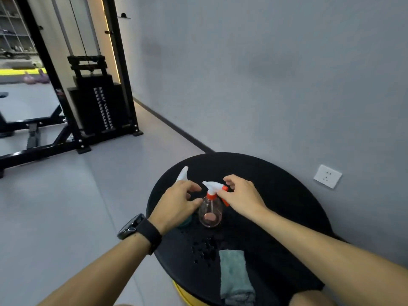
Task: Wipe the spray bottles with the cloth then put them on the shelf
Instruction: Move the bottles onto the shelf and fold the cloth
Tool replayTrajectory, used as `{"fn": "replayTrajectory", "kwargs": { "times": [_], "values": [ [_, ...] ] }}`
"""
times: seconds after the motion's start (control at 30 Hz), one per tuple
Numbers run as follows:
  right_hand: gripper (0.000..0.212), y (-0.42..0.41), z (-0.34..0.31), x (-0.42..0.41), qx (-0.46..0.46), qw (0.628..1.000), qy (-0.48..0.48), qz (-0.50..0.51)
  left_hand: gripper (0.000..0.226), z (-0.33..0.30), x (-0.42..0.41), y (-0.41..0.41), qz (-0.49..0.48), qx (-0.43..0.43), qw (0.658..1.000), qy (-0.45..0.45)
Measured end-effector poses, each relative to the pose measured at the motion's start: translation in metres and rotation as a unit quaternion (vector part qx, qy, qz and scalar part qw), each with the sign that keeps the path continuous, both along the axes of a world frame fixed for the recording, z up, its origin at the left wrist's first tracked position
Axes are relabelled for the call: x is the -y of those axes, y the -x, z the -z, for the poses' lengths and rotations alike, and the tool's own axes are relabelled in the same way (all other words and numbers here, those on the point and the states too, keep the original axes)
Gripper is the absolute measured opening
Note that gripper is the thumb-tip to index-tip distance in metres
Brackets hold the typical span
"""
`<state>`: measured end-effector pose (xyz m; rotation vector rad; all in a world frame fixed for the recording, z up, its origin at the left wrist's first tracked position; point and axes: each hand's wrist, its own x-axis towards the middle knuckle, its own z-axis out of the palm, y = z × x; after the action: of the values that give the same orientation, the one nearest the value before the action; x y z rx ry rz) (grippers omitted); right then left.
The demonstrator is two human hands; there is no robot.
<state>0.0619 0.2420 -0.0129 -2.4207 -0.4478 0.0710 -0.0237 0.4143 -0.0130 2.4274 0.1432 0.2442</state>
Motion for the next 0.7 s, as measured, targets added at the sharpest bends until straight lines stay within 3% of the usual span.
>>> {"fn": "replayTrajectory", "kwargs": {
  "times": [0.17, 0.4, 0.7],
  "values": [
    [0.052, -0.021, 0.019, -0.022, -0.015, 1.0, 0.024, 0.003, 0.024, 0.021, -0.007, -0.015, 0.001, -0.009, 1.0, 0.003],
    [0.02, -0.035, 0.034, -0.034, -0.017, 0.999, 0.048, 0.013, 0.025, 0.034, -0.01, -0.029, 0.008, -0.024, 0.999, 0.02],
    [0.019, -0.031, 0.02, -0.013, -0.014, 0.999, 0.047, 0.014, 0.028, 0.019, -0.001, -0.029, 0.019, -0.022, 1.0, 0.011]
  ]
}}
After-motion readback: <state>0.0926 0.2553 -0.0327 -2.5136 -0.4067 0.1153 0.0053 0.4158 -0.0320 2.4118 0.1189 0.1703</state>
